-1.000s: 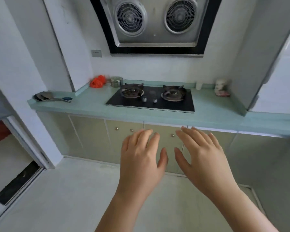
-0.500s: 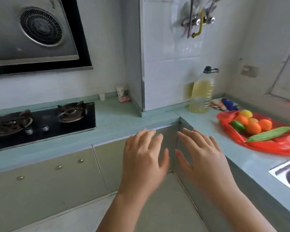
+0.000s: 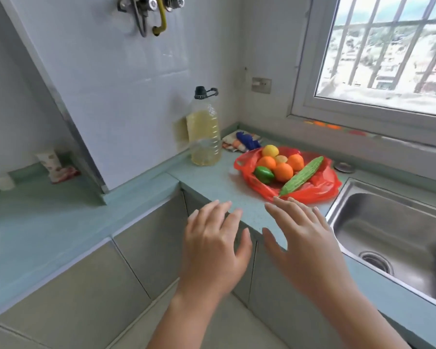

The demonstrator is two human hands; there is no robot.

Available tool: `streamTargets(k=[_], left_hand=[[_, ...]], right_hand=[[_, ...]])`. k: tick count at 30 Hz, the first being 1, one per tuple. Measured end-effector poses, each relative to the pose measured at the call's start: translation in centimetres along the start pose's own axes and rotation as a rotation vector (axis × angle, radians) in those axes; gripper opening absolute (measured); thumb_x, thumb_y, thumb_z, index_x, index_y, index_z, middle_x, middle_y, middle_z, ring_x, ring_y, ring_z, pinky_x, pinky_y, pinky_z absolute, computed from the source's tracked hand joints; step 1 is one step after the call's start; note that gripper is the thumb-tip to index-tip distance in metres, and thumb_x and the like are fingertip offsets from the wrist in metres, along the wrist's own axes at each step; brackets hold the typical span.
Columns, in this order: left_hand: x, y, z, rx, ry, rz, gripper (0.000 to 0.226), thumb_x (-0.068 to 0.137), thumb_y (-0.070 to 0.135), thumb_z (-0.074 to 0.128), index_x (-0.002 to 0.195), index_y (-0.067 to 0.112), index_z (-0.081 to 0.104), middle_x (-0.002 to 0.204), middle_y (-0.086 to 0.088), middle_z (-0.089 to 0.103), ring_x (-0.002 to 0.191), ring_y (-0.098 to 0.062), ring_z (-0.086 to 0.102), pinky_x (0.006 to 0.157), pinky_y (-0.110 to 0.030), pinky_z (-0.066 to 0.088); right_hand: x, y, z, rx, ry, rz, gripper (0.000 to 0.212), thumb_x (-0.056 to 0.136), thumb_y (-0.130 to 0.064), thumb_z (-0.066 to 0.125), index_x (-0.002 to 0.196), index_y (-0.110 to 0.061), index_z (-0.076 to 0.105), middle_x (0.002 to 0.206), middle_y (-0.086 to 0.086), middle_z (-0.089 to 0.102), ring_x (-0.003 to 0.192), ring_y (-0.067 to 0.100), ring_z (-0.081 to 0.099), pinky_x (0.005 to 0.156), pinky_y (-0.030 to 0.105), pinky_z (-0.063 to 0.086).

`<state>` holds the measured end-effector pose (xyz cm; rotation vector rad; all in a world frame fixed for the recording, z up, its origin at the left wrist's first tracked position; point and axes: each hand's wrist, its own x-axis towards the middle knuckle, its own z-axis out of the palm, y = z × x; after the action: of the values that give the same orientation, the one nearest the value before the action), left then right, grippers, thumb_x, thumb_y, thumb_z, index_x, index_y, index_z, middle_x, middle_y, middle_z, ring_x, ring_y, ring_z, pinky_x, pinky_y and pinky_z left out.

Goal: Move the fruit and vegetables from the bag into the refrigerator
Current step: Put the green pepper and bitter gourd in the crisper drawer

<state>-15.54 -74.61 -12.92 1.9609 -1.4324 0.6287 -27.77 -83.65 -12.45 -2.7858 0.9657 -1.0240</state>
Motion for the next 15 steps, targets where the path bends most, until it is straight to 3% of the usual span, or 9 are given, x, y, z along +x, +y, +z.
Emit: streamTargets(k=[15], left_hand=[[12.3, -11.8, 13.4, -0.211, -0.173, 0.125, 0.04, 0.08, 0.035, 0.045, 0.103, 0.011, 0.067, 0.108, -0.007, 0.067, 0.104, -0.026, 0.06, 0.09, -0.041, 0.045]], right_hand=[[12.0, 3.1, 11.2, -0.183, -0.006, 0.252, 0.045, 0.079, -0.037, 0.042, 0.107, -0.012, 0.067, 0.108, 0.006, 0.069, 0.102, 0.03, 0.063, 0.082, 0.053, 0.051]])
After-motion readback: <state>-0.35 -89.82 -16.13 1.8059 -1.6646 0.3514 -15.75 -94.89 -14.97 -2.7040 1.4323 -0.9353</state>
